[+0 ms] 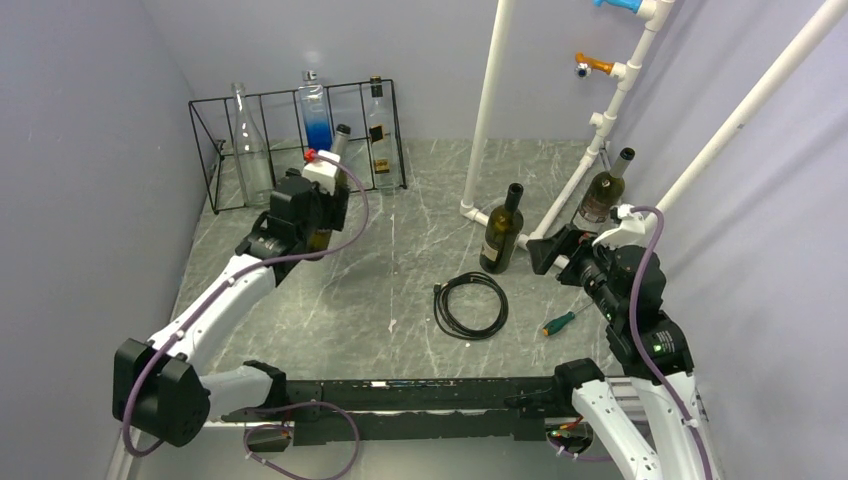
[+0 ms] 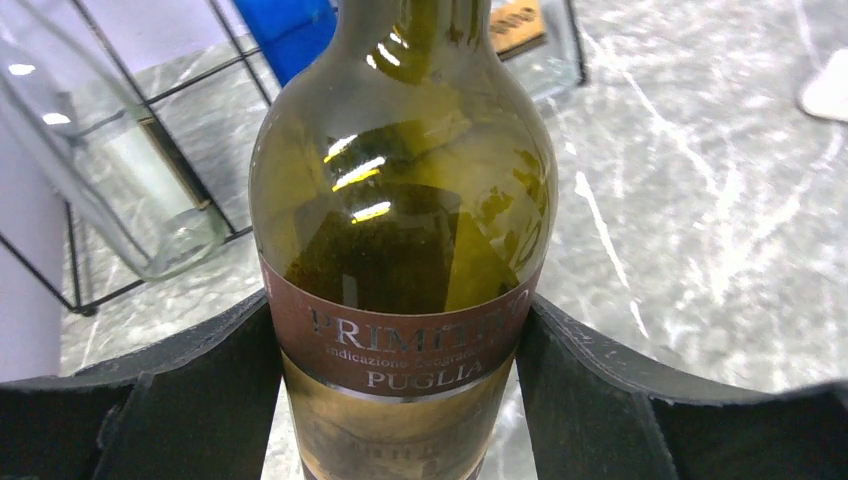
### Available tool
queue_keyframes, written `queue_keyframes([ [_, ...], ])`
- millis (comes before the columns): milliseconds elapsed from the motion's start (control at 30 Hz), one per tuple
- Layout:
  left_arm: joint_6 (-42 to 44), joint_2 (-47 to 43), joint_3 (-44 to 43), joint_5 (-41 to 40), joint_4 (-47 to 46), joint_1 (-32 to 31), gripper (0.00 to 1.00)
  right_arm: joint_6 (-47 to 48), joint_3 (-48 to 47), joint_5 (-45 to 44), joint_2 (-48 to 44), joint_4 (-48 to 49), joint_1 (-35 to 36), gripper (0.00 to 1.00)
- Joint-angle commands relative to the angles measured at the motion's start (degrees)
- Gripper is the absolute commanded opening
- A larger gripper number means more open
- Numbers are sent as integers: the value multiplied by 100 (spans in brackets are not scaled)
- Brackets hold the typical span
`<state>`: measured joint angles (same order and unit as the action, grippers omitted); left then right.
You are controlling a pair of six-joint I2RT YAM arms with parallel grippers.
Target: Put the wine bottle on the wine rack
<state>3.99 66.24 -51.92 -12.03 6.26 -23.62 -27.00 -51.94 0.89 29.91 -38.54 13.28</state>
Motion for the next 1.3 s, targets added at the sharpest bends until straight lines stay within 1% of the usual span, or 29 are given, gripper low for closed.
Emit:
queue_keyframes([
  [0,154,114,-510,236,-1165,531,0,181,285,-3,-30,676,8,95],
  [167,213,387,-597,250,-1766,1113,0,61,672,285,13,1036,8,95],
  [233,289,584,-745,137,-1818,1321,0,55,684,338,35,1063,8,95],
  [333,426,779,-796,246,-2178,1657,0,23,687,358,-47,1078,8,95],
  [467,421,1177,-1064,548,-2356,2212,0,-4,761,121,-448,1092,8,95],
  [567,492,1530,-1275,449,-2431,2475,0,135,813,-68,-907,1145,8,97],
  [600,520,1604,-1318,417,-2473,2568,0,193,790,-253,-1033,1123,8,97],
  [667,594,1715,-1322,379,-2701,2729,0,294,715,-428,-1218,1064,8,98],
  [700,635,1785,-1337,429,-2833,2828,0,322,684,-487,-1300,1034,8,98],
  [800,718,2075,-1577,716,-2748,3122,0,328,735,-554,-1547,1066,4,98],
  [967,411,2538,-1882,1249,-2864,3620,0,358,939,-522,-1852,1128,8,98],
  [1067,324,2814,-2116,1509,-2944,3817,0,485,871,-623,-1796,955,8,98],
  [1200,309,3162,-2322,1659,-3056,3976,0,568,723,-642,-1669,891,3,99],
  [1267,332,3358,-2558,1713,-2936,4020,0,585,684,-633,-1609,909,8,99],
])
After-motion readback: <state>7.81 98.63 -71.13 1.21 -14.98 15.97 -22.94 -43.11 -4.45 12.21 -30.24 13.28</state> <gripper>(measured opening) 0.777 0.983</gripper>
